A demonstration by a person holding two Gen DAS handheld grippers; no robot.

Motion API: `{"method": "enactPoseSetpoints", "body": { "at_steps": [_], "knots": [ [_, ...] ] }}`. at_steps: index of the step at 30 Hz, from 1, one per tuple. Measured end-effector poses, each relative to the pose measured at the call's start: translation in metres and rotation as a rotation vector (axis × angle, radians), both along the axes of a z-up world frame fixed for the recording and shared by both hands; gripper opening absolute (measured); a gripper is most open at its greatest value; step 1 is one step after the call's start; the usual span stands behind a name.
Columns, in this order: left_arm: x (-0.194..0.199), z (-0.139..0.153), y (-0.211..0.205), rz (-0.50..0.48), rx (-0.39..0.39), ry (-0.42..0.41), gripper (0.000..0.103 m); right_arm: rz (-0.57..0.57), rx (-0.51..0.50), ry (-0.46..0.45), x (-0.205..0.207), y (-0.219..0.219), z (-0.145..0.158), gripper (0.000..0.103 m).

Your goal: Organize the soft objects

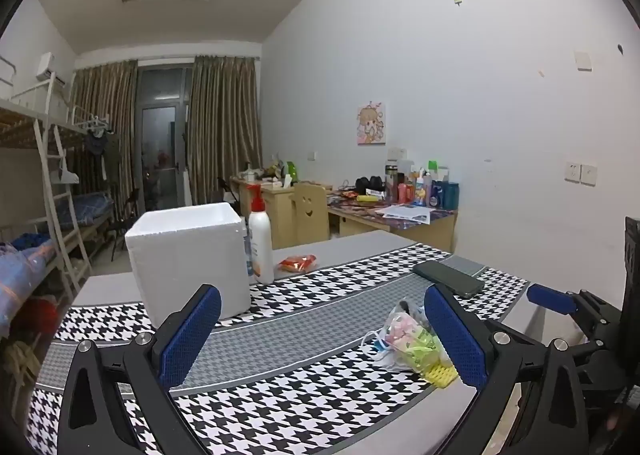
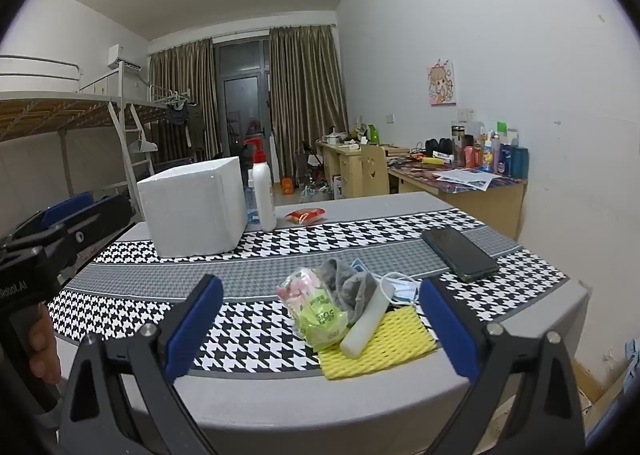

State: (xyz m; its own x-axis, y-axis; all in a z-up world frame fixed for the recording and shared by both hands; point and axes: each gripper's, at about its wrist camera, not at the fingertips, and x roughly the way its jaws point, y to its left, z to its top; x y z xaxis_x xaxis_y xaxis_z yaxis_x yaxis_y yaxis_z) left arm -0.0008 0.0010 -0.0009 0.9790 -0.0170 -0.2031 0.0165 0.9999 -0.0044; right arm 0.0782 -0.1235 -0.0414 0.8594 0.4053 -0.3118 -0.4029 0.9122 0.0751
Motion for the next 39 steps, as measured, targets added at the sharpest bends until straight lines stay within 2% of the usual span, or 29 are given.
{"method": "enactPoseSetpoints", "body": {
  "at_steps": [8,13,26,39],
  "knots": [
    [-0.0009,0.0018,0.0005,0.018,-0.008,0.023,0.102,0.002,0.000,-0.005,-0.0005,-0.0030,0.0024,0.100],
    [-0.0050,0.0016,-0.0071,0.028,0.026,0.019,0.102,-0.002,0.007,-0.018,-0.0026,-0.0047,0.0004,0.100],
    [0.0031,-0.0030,-0.0029,0.006,0.022,0.037,0.102,-0.010,0.004,-0.013,-0.0042,-0.0004,0.0057,0.100],
    [0.0041,-0.0030,0.0011,0.033,0.007,0.037,0.102,-0.013,0.005,-0.011,0.0000,-0.0017,0.0040,0.100]
  ]
}}
